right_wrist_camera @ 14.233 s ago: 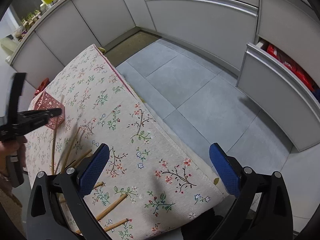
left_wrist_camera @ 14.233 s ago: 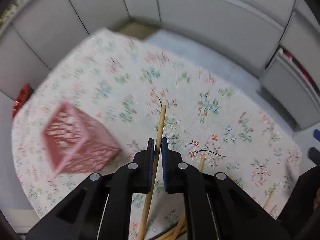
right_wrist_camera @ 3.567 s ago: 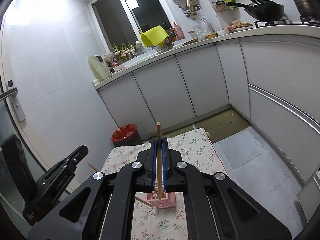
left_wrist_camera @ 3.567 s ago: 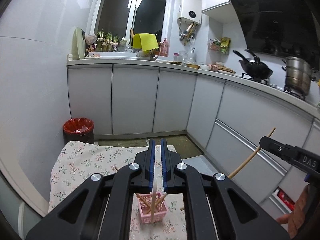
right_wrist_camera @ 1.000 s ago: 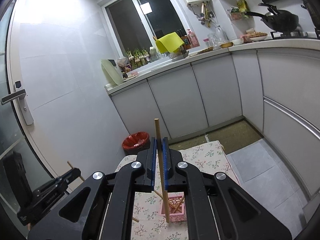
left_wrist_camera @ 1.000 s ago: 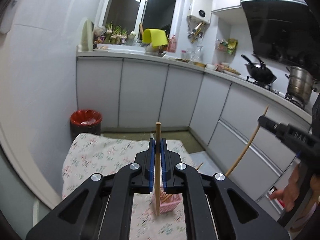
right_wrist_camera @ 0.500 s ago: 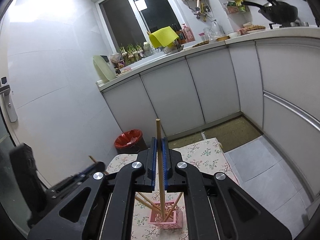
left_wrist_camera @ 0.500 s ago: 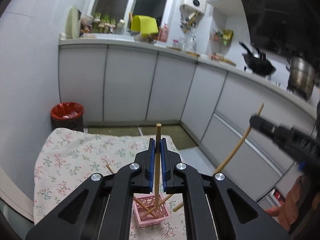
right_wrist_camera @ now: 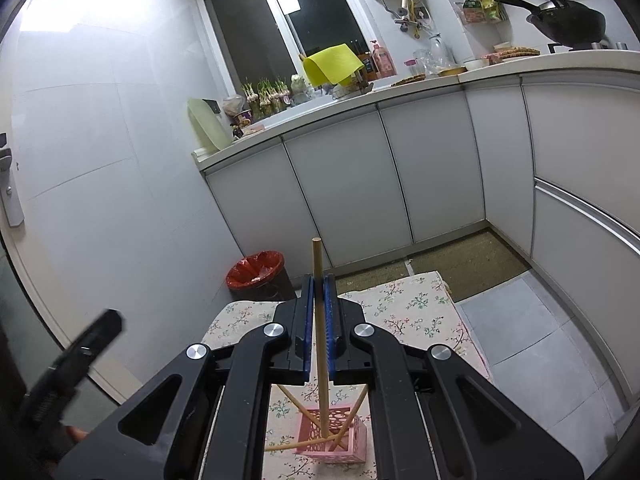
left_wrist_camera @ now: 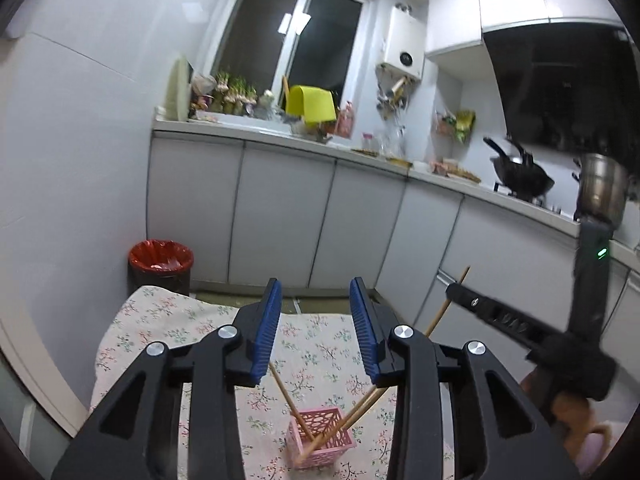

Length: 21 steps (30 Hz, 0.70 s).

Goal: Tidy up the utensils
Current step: 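Open the right gripper to release its chopstick into the pink holder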

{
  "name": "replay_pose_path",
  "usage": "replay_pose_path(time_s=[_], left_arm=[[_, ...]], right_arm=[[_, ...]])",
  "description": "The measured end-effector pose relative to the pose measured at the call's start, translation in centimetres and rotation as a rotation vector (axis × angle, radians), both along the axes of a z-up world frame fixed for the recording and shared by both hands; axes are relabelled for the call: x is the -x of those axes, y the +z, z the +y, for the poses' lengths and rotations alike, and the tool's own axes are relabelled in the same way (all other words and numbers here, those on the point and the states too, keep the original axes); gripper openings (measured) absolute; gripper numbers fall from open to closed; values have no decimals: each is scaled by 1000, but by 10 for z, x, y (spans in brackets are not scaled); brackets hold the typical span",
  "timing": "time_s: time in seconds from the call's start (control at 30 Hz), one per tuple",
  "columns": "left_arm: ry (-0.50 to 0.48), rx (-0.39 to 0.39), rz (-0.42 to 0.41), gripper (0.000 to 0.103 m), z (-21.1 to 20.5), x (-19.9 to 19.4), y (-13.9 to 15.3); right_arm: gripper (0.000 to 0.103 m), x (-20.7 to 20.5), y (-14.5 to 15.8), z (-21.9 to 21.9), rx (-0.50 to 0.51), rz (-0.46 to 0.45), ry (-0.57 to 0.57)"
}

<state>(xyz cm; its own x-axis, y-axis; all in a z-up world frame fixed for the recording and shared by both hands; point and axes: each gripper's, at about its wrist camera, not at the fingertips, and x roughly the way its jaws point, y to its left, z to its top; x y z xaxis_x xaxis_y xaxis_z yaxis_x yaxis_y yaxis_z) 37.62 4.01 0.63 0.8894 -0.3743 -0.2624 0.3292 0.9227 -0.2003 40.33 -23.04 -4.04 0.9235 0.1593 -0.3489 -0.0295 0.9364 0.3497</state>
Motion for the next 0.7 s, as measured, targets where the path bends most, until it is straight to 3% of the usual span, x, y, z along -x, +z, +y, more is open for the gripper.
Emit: replay_pose_path(time_s=[0.17,0.3,0.5,0.7], left_arm=[[24,-5,25,36,10,-4,-6],[48,-9,35,36,18,-4,-12],[48,-18,48,36,17,4,-8],[53,-29,47,52,15,30,-2]], right_arm=[[5,-11,-12,10,14,23,8],[24,-21,-24,16,5,66,14],[25,-9,-15,17,32,64,-9],[43,29,-1,19,60,45,-23]])
